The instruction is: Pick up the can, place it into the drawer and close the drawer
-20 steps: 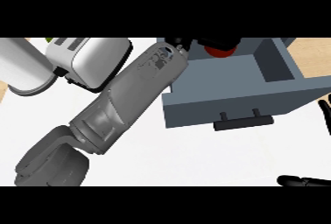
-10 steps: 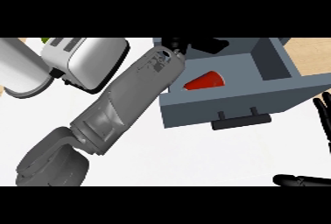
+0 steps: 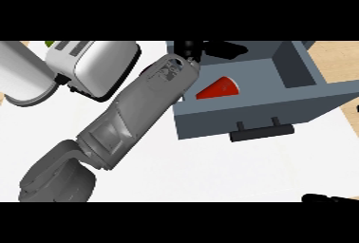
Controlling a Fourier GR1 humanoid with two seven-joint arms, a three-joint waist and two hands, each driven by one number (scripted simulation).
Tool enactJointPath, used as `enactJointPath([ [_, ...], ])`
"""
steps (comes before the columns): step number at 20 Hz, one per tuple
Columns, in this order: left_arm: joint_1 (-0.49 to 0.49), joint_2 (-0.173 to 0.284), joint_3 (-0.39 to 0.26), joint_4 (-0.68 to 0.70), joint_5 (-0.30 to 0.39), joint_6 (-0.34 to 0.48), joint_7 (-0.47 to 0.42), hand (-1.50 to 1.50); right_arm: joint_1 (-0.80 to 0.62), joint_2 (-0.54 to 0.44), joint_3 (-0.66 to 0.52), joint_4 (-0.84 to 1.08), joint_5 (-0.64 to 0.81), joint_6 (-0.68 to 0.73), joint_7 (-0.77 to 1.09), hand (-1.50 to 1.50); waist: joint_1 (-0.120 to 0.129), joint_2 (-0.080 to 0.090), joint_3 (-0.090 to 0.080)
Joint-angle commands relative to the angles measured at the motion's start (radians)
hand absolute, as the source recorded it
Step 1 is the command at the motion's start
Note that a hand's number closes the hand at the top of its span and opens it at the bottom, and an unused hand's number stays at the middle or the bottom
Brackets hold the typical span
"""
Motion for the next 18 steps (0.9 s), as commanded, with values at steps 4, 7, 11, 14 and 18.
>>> enactJointPath([
  [4,-0.016,0.000,-0.004,-0.039,0.068,0.040,0.017,-1.50,-0.008,-0.091,0.019,-0.042,0.130,0.043,-0.070,-1.50,-0.008,-0.001,0.000],
  [7,-0.004,0.000,-0.001,-0.080,0.099,0.037,0.001,-1.50,-0.007,-0.058,0.082,-0.059,0.231,0.005,-0.084,-1.50,0.031,-0.010,0.000],
  [11,-0.030,0.000,0.016,-0.087,0.125,0.052,-0.030,-1.50,-0.066,-0.092,0.116,0.014,0.377,-0.024,-0.133,-1.50,0.053,-0.008,-0.001],
  [14,-0.014,0.000,0.011,-0.074,0.126,0.067,-0.067,-1.50,-0.083,-0.136,0.153,0.027,0.502,-0.032,-0.151,-1.50,0.059,-0.008,-0.001],
  [18,-0.053,0.000,0.000,-0.060,0.117,0.059,-0.031,-1.50,-0.134,-0.170,0.232,0.092,0.685,-0.054,-0.126,-1.50,0.088,-0.012,-0.001],
])
